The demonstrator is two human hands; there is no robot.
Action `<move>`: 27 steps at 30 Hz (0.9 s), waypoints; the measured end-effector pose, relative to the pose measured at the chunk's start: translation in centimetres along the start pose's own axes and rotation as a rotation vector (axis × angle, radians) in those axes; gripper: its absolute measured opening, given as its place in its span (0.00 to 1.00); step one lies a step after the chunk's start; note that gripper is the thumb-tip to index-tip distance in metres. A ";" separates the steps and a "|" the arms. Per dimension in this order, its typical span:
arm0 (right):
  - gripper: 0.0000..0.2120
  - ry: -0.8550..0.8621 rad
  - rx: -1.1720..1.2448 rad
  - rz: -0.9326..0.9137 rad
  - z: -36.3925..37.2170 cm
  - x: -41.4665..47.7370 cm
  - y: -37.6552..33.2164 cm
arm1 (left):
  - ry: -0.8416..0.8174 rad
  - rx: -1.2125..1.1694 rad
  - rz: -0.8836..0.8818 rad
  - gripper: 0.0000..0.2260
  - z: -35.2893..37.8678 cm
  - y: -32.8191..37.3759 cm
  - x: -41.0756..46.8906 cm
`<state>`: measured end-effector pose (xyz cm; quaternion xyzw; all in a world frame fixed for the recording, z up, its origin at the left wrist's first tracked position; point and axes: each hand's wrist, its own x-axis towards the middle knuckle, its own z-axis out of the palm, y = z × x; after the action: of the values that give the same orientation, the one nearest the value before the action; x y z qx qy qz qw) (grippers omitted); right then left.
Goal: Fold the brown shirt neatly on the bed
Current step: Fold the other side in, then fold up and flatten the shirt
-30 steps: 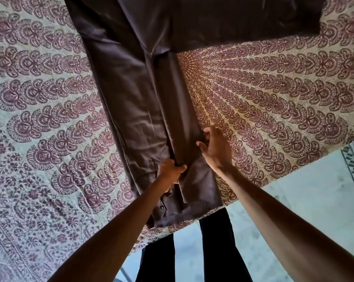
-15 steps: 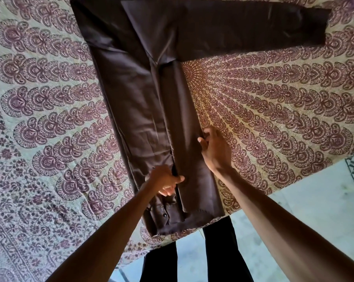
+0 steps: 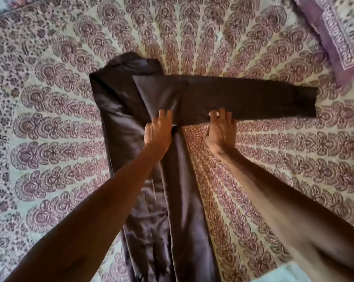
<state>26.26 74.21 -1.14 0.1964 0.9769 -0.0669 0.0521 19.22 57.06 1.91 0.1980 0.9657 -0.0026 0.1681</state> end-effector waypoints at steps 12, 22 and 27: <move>0.05 -0.247 0.246 -0.353 -0.5 -2.5 -0.7 | 0.071 -0.274 -0.147 0.13 0.1 -5.5 0.4; 0.33 -0.245 -0.171 -0.244 -2.1 6.7 6.0 | 0.077 -0.570 -0.366 0.13 0.7 -5.8 -0.5; 0.11 -0.466 -0.164 -0.265 -3.7 5.9 5.8 | 0.130 -0.640 -0.503 0.13 0.1 -5.5 -0.8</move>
<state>22.86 82.30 1.14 0.0415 0.9579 -0.0373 0.2818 17.85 51.69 1.78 -0.1066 0.9446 0.2695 0.1540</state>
